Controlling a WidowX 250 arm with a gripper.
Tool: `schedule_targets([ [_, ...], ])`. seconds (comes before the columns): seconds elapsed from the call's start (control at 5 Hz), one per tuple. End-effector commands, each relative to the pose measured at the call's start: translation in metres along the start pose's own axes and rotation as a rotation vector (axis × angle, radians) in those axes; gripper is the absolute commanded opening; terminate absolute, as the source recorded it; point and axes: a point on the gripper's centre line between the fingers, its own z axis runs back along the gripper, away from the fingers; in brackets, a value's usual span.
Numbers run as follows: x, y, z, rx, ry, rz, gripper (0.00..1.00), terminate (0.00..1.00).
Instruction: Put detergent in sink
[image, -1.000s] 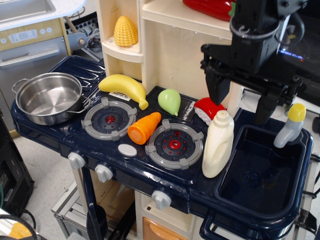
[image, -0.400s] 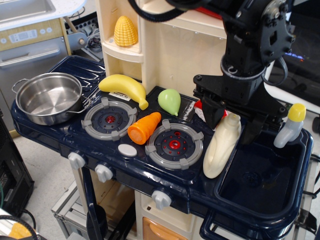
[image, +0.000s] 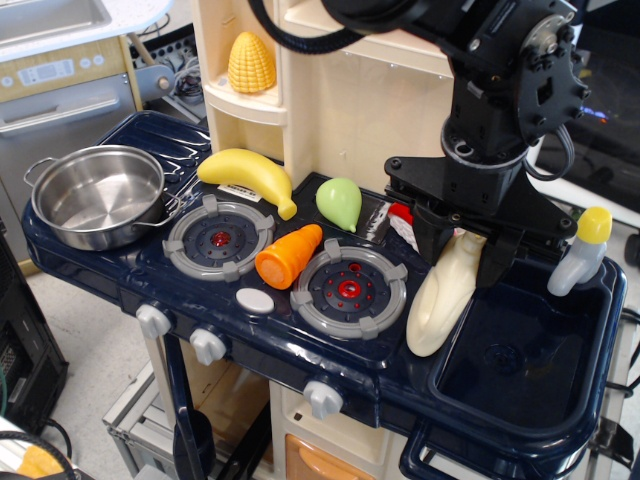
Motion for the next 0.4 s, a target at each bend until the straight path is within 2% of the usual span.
schedule_targets([
  [0.0,0.017,-0.041,0.035,-0.036,0.027,0.096,0.00,0.00],
  [0.2,0.020,-0.055,0.026,-0.076,-0.010,0.125,0.00,0.00],
])
